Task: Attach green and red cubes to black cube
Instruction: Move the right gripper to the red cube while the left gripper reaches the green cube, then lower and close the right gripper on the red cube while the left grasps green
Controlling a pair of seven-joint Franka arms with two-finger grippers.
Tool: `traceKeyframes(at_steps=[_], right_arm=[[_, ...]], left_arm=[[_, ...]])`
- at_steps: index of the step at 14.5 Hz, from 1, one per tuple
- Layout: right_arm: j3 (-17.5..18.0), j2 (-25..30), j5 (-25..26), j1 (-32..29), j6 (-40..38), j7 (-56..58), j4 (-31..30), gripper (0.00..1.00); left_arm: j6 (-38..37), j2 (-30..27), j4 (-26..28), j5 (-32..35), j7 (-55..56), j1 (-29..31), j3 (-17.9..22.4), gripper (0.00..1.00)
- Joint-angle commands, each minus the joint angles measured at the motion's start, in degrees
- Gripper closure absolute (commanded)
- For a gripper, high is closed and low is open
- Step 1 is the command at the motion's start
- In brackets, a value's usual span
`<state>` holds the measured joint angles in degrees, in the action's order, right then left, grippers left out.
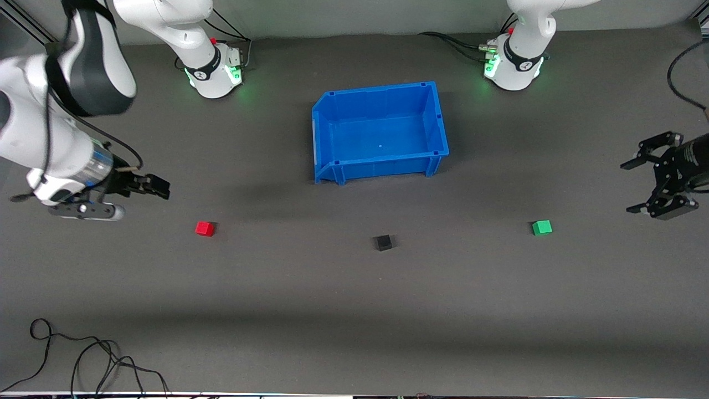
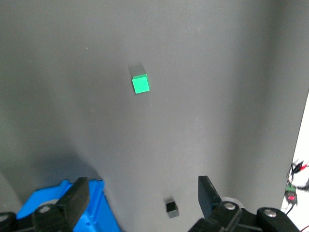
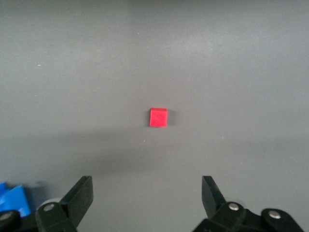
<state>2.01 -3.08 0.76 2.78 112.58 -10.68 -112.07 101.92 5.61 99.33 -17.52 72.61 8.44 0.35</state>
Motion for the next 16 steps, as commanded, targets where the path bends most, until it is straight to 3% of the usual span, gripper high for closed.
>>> traceKeyframes(at_steps=[1,7,12,16], right_arm=[[-0.5,-0.8,1.2,-0.1,8.2,-0.7,-6.3,0.00],[-2.6,-11.2,0.4,-0.1,20.2,-1.0,-8.0,0.00],[-2.7,-19.3,-1.6,0.6,28.1,-6.1,-7.9,0.00],[-2.6,-23.2,-1.6,0.6,32.4,-6.9,-7.9,0.01]], left_arm=[[7.6,-0.1,7.6,-3.5,1.5,1.5,-0.4,0.00],[20.4,8.3,13.5,-6.1,0.1,1.4,-0.5,0.00],[32.7,10.6,22.6,-17.9,-13.5,1.5,-0.4,0.00],[40.8,13.6,26.9,-26.0,-22.3,1.0,-0.5,0.00]])
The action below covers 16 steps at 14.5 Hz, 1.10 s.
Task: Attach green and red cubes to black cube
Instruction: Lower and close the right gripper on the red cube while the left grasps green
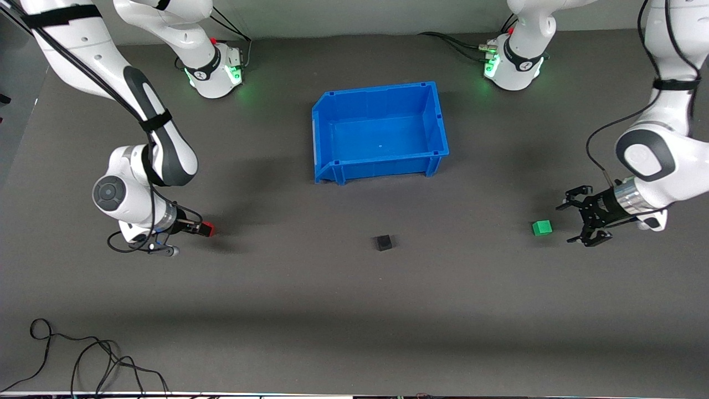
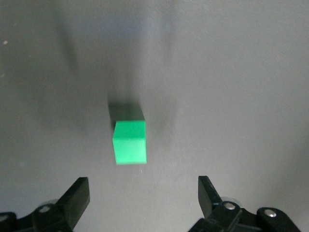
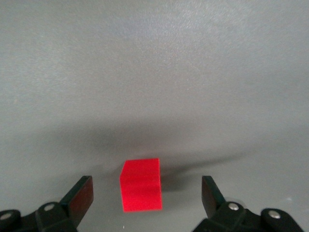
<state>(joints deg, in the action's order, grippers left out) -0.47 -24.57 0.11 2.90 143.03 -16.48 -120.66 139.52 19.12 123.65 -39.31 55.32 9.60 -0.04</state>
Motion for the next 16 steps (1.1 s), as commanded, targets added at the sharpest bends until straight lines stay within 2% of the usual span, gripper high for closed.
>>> traceKeyframes(at_steps=[1,2,6,11,12,13,14,16], right_arm=[[-0.1,-2.5,-1.0,0.4,3.0,-1.2,0.7,0.02],[-0.1,-2.9,-1.0,0.4,3.5,-1.9,0.7,0.07],[-0.1,-3.1,-1.0,1.5,3.6,-2.6,0.2,0.14],[-0.2,-2.6,-1.1,1.3,3.6,-2.4,-0.5,0.26],[-0.2,-2.6,-1.0,1.2,3.7,-2.3,-0.5,0.28],[-0.2,-2.7,-1.0,1.2,3.7,-2.2,-0.5,0.30],[-0.2,-2.6,-1.0,1.2,3.6,-2.1,-0.5,0.33],[-0.2,-2.6,-1.0,1.1,3.7,-2.0,-0.5,0.40]], left_arm=[[3.6,1.2,2.6,-6.7,-7.7,-0.2,-0.2,0.00],[4.3,2.2,2.6,-9.1,-10.1,-0.2,-0.1,0.00],[6.4,5.7,2.6,-16.2,-17.6,-0.2,-0.1,0.00],[6.5,7.2,2.2,-18.1,-19.5,-0.3,-0.2,0.02],[6.5,7.2,2.2,-18.1,-19.5,-0.3,-0.2,0.20],[6.5,7.2,2.1,-18.1,-19.5,-0.3,-0.2,0.48],[6.5,7.2,2.0,-18.1,-19.4,-0.2,-0.2,0.63],[6.5,7.1,1.9,-18.2,-19.3,-0.1,-0.2,0.71]])
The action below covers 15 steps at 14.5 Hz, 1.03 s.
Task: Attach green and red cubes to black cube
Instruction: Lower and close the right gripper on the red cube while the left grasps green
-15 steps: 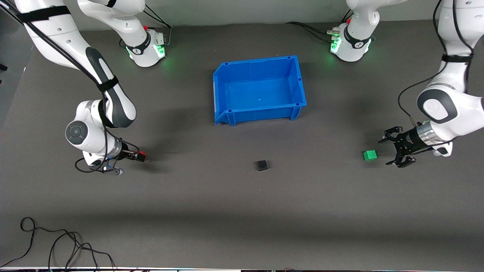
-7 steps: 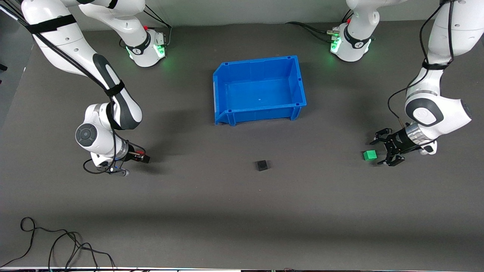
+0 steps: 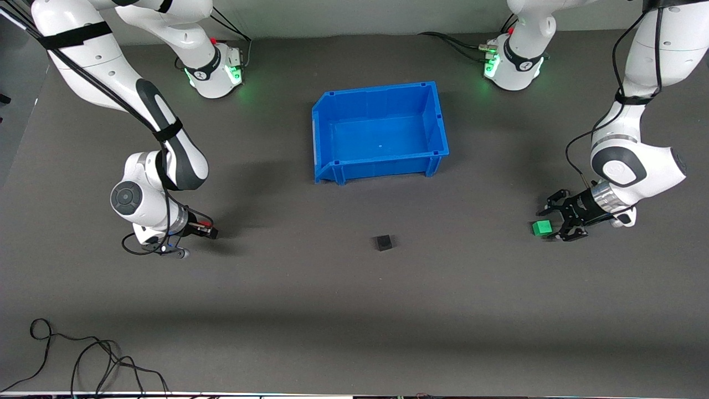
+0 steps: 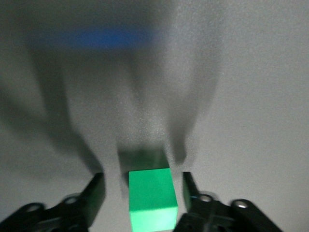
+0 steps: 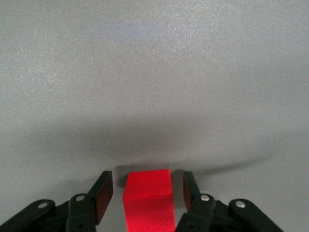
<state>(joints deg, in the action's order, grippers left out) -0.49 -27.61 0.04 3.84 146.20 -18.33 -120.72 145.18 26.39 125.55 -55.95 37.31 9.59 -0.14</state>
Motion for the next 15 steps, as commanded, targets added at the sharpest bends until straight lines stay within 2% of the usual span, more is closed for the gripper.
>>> traceKeyframes(at_steps=[1,4,5,7,8,11,15], right_arm=[[-0.2,0.5,-0.9,0.1,0.4,-0.1,-0.5,0.46],[-0.2,0.5,-1.0,0.1,0.5,-0.1,-0.5,0.59],[-0.2,0.5,-0.9,0.1,0.5,-0.1,-0.5,0.67],[-0.2,0.5,-0.9,0.1,0.5,-0.1,-0.5,0.97],[-0.2,0.5,-0.9,0.1,0.5,-0.1,-0.5,1.00],[-0.2,1.2,-1.4,0.2,0.4,-1.7,-0.2,1.00],[0.3,1.4,-10.8,0.8,0.3,-9.4,1.0,1.00]], left_arm=[[0.7,-0.4,-0.2,-1.7,-1.3,-0.1,-0.1,0.71],[-0.1,-0.7,-0.8,-1.9,-1.1,0.2,-0.1,0.71],[-0.1,-0.7,-1.0,-1.8,-0.9,0.2,-0.1,0.71],[-0.2,-0.7,-1.1,-1.9,-0.8,0.2,-0.1,0.71],[-0.2,-0.8,-1.2,-1.9,-0.8,0.2,-0.1,0.71],[-0.6,-1.2,-2.2,-1.8,-0.2,0.3,-0.1,0.71],[-1.7,-2.1,-3.0,-1.8,0.2,0.3,0.0,0.71]])
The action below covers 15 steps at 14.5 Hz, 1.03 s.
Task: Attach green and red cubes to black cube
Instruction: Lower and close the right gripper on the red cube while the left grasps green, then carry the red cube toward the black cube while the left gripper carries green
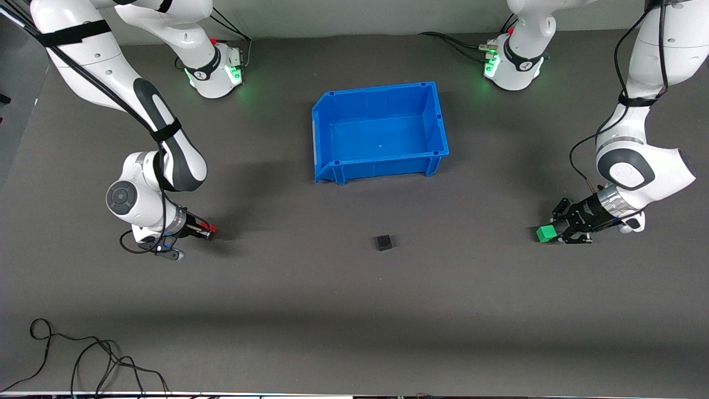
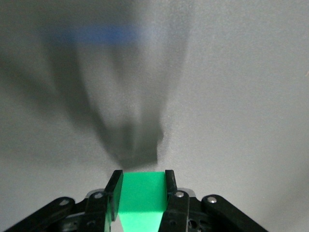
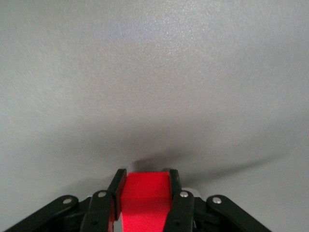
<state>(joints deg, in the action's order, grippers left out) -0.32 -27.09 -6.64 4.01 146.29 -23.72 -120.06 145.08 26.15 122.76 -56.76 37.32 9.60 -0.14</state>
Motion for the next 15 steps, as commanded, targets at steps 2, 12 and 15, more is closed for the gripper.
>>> traceKeyframes(at_steps=[2,12,15], right_arm=[[0.1,0.8,-8.8,2.0,-0.3,-7.9,1.6,1.00],[0.0,-9.0,-10.1,12.7,-10.8,-56.7,24.3,1.00],[-0.2,-13.2,-9.9,16.5,-13.5,-67.0,32.2,1.00]], left_arm=[[-6.4,-2.6,-3.0,0.6,4.5,0.0,0.2,0.71],[-6.6,-2.6,-9.1,9.0,25.5,-13.6,-0.2,0.71],[-2.8,-1.9,-9.6,9.0,28.7,-19.8,-0.3,0.71]])
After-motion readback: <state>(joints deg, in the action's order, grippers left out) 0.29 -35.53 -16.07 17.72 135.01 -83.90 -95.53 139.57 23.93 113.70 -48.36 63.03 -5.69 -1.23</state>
